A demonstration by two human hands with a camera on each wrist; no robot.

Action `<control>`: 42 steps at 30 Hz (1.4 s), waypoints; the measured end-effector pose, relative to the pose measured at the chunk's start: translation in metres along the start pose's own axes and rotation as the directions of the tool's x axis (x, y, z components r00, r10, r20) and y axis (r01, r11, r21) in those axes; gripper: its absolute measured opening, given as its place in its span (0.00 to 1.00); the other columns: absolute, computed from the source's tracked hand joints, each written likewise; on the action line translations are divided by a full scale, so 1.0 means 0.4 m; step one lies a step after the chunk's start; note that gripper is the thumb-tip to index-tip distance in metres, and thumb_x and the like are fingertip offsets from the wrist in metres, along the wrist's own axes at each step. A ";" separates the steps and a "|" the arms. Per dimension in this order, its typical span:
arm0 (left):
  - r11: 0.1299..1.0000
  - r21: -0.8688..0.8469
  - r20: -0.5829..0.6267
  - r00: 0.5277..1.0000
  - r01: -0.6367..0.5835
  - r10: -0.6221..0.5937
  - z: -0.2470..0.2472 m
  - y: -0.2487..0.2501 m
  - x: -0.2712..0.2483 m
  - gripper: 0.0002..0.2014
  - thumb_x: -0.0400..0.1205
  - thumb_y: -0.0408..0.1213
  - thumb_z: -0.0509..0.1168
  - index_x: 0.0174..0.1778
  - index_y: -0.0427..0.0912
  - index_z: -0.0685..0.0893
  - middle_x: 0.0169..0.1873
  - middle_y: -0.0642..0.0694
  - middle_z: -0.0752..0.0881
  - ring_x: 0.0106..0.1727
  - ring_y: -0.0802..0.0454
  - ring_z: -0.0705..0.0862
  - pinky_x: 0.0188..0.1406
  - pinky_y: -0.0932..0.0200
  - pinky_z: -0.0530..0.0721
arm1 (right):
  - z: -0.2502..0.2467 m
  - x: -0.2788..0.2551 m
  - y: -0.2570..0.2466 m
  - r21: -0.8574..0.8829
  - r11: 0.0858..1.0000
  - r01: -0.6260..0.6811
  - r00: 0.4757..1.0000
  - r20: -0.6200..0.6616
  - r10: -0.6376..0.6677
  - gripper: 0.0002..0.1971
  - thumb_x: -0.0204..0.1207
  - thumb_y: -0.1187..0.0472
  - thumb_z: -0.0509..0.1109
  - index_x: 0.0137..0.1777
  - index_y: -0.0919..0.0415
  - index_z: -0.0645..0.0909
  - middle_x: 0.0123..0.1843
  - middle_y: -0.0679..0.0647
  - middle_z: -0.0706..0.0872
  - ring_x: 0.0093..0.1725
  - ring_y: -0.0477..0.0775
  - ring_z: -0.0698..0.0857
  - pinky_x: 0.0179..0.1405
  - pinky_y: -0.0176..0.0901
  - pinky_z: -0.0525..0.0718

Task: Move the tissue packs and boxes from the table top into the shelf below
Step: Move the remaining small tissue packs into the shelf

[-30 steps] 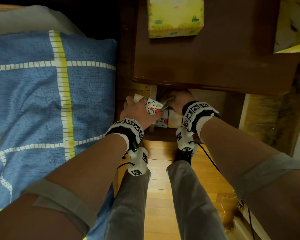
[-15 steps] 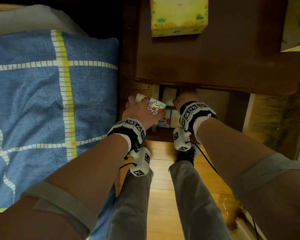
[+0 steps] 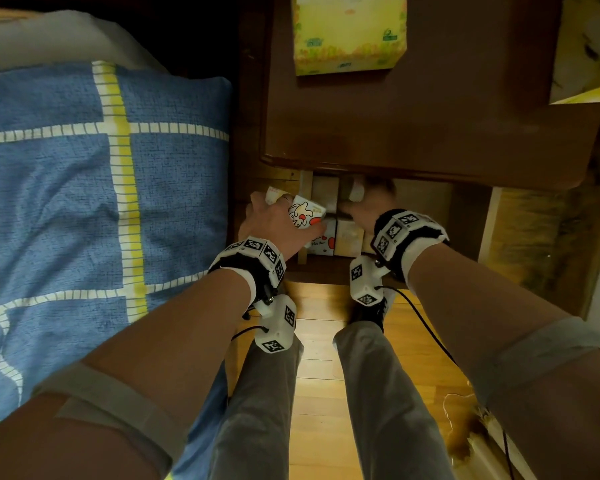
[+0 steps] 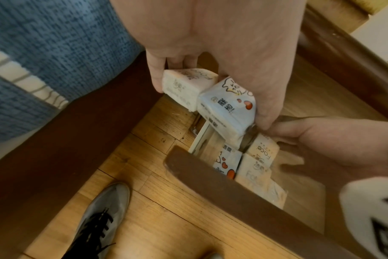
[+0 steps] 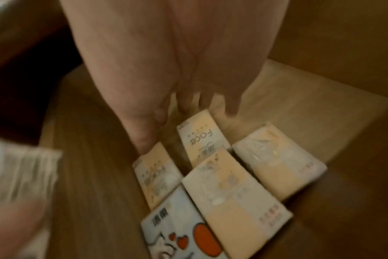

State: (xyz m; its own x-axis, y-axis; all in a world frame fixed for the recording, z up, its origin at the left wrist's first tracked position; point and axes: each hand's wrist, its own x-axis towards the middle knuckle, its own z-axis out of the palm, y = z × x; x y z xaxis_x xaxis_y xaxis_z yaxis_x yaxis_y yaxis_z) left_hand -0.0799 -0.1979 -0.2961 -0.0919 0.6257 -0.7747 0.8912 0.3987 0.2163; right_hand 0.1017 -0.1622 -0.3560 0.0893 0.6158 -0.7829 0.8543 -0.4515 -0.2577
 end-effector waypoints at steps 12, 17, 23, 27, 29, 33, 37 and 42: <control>1.000 0.030 -0.025 1.000 0.002 -0.001 0.004 0.005 -0.005 0.44 0.67 0.75 0.64 0.74 0.50 0.73 0.70 0.40 0.67 0.70 0.39 0.71 0.66 0.46 0.77 | 0.015 0.002 -0.011 0.119 0.990 0.080 0.994 0.060 -0.087 0.36 0.78 0.65 0.68 0.84 0.51 0.60 0.86 0.55 0.59 0.83 0.61 0.62 0.74 0.48 0.72; 1.000 0.024 -0.027 1.000 -0.004 0.005 0.012 -0.003 -0.007 0.41 0.67 0.74 0.64 0.71 0.51 0.75 0.70 0.40 0.67 0.70 0.40 0.72 0.65 0.46 0.78 | 0.027 0.007 -0.046 -0.193 0.977 0.087 0.981 0.187 -0.051 0.37 0.76 0.57 0.67 0.83 0.41 0.56 0.87 0.57 0.54 0.83 0.70 0.55 0.77 0.62 0.63; 1.000 0.009 -0.027 1.000 -0.009 0.009 0.010 -0.007 -0.019 0.41 0.66 0.74 0.65 0.71 0.52 0.76 0.71 0.41 0.67 0.71 0.41 0.71 0.67 0.46 0.78 | -0.001 0.007 -0.036 -0.087 0.990 0.108 0.974 0.209 -0.088 0.35 0.79 0.60 0.70 0.84 0.51 0.61 0.81 0.59 0.68 0.75 0.64 0.75 0.67 0.50 0.78; 1.000 0.008 -0.052 0.999 -0.001 0.002 0.007 0.002 -0.035 0.42 0.67 0.74 0.65 0.72 0.51 0.76 0.71 0.40 0.67 0.71 0.40 0.71 0.67 0.45 0.77 | -0.010 -0.026 -0.018 0.029 0.998 0.060 0.975 0.212 -0.065 0.40 0.78 0.58 0.69 0.86 0.42 0.53 0.89 0.54 0.52 0.84 0.64 0.61 0.77 0.57 0.72; 1.000 0.005 -0.067 0.998 -0.008 0.008 0.007 0.009 -0.046 0.43 0.66 0.74 0.64 0.72 0.50 0.76 0.71 0.40 0.67 0.71 0.39 0.71 0.68 0.43 0.78 | -0.026 -0.045 -0.007 0.006 0.999 0.051 0.982 0.183 -0.051 0.39 0.78 0.56 0.69 0.85 0.39 0.54 0.89 0.54 0.45 0.86 0.64 0.52 0.81 0.59 0.65; 0.999 -0.033 -0.084 0.996 -0.005 0.002 0.001 0.029 -0.073 0.47 0.66 0.76 0.64 0.75 0.48 0.73 0.70 0.39 0.66 0.70 0.38 0.71 0.68 0.43 0.78 | -0.046 -0.104 0.010 0.171 0.981 0.088 0.985 0.131 -0.112 0.37 0.76 0.56 0.72 0.83 0.40 0.62 0.87 0.52 0.57 0.83 0.63 0.63 0.74 0.51 0.73; 0.999 -0.048 -0.084 0.996 -0.007 0.003 -0.001 0.058 -0.101 0.48 0.66 0.77 0.63 0.76 0.48 0.72 0.69 0.38 0.66 0.69 0.38 0.72 0.66 0.44 0.79 | -0.054 -0.170 0.009 0.569 0.821 0.053 0.974 0.151 -0.167 0.23 0.76 0.62 0.70 0.71 0.49 0.78 0.66 0.50 0.83 0.67 0.52 0.81 0.60 0.41 0.78; 0.986 -0.135 -0.050 0.994 -0.100 0.094 0.020 0.081 -0.110 0.27 0.82 0.61 0.59 0.71 0.48 0.78 0.68 0.36 0.68 0.68 0.35 0.73 0.70 0.45 0.75 | -0.046 -0.188 0.024 0.707 0.686 -0.173 0.955 0.290 -0.058 0.19 0.76 0.57 0.73 0.65 0.61 0.81 0.56 0.56 0.88 0.51 0.53 0.89 0.39 0.40 0.85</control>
State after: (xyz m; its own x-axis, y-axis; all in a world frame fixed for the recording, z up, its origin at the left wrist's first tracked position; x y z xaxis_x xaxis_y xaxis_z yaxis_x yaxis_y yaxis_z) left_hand -0.0436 -0.2181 -0.2597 -0.0295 0.6932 -0.7202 0.8276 0.4210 0.3713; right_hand 0.1126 -0.2009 -0.2894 -0.1130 0.4274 -0.8970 0.2087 -0.8724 -0.4420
